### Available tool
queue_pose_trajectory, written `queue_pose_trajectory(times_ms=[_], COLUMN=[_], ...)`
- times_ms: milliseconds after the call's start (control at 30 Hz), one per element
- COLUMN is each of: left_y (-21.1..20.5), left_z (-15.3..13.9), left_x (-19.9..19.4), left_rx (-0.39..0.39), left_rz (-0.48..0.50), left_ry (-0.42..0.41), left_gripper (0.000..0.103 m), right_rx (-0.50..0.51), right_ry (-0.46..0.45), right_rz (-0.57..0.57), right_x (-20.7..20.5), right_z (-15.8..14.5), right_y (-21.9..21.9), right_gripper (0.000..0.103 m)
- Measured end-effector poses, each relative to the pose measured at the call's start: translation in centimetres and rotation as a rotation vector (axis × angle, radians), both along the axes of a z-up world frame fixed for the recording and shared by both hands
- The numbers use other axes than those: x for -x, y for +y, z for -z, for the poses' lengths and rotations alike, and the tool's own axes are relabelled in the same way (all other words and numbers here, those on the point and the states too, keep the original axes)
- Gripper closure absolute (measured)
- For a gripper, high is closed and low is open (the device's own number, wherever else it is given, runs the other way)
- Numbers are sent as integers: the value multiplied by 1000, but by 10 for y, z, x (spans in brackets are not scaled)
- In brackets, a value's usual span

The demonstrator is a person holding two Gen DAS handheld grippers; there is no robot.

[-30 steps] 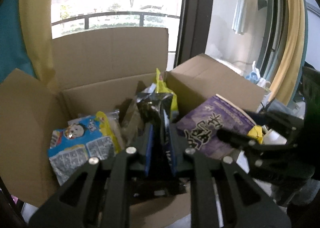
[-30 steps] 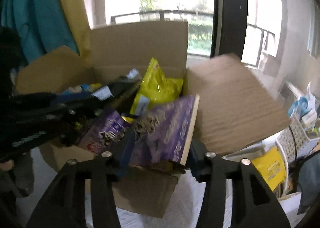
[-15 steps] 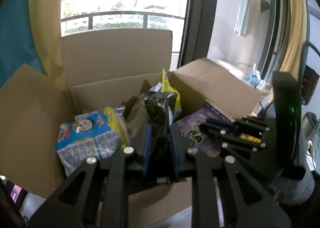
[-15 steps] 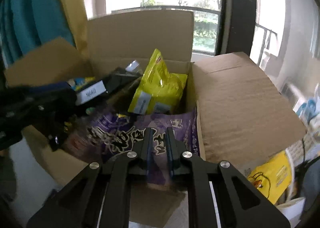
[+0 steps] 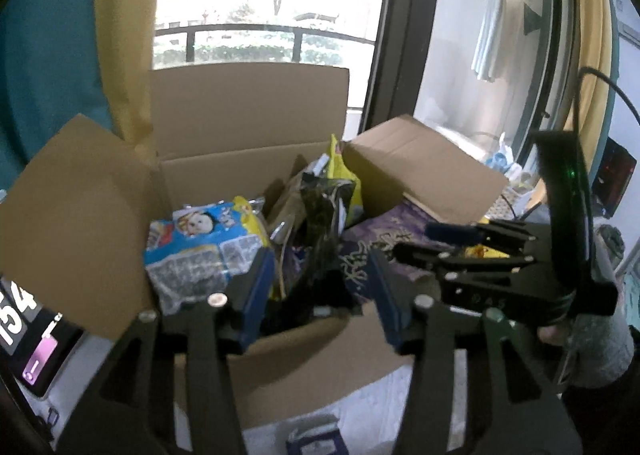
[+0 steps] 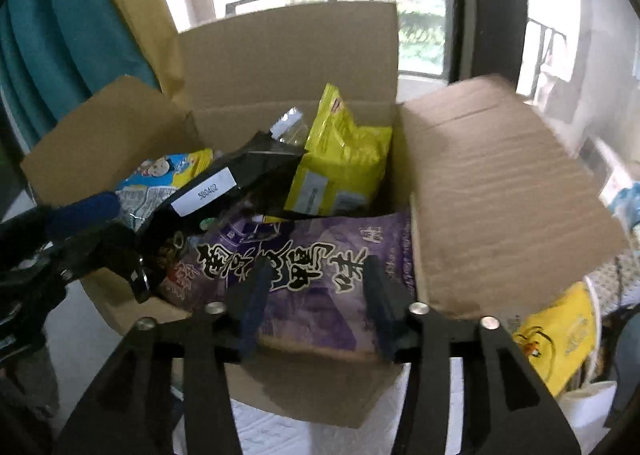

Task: Organize snacks
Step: 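Withdraw both open tools toward the remaining snacks on the table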

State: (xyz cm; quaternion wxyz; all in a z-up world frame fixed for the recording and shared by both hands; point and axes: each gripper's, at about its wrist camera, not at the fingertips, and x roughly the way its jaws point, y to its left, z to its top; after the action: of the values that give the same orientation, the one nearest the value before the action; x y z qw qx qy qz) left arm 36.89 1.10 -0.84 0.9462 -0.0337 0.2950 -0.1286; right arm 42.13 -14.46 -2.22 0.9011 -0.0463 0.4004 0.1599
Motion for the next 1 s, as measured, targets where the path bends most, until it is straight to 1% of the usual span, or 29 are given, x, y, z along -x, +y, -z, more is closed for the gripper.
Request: queue_pose_trajectory(times_ms=[167,367,433,500,667,733,867,933,1000], left_y=[2,1,0,0,0,2,5,5,6], left_z=[-5,-6,-5,-4,-1,3,15,23,29], left_x=[22,46,55,63,82,90,107,115,120], left_rx=[14,35,40,48,58,65,77,78,81], left_rz=[-2,-1,3,9,9,4,0,0,0], left_ry=[-11,-14,-11,-9,-7,-1,21,37,48], left_gripper=[52,50,48,41,38,38,37,37,37], right_rx=[-29,-30,-33,-32,-27,-24,7,14,22], right_ry=[-30,-45,-51,-57,-62,-59,-46,-39,-27], right_rz=[44,48,45,44,36,35,25,23,25], right_x=[22,53,63,73,101,110,133,144,153], right_z=[-10,-20,-23,-26,-29,-28,-21,-16,-11], right_y=[-8,-9,-7,-5,-3,-2,1,1,1], right_gripper=[51,51,50,50,49,40,35,29,29])
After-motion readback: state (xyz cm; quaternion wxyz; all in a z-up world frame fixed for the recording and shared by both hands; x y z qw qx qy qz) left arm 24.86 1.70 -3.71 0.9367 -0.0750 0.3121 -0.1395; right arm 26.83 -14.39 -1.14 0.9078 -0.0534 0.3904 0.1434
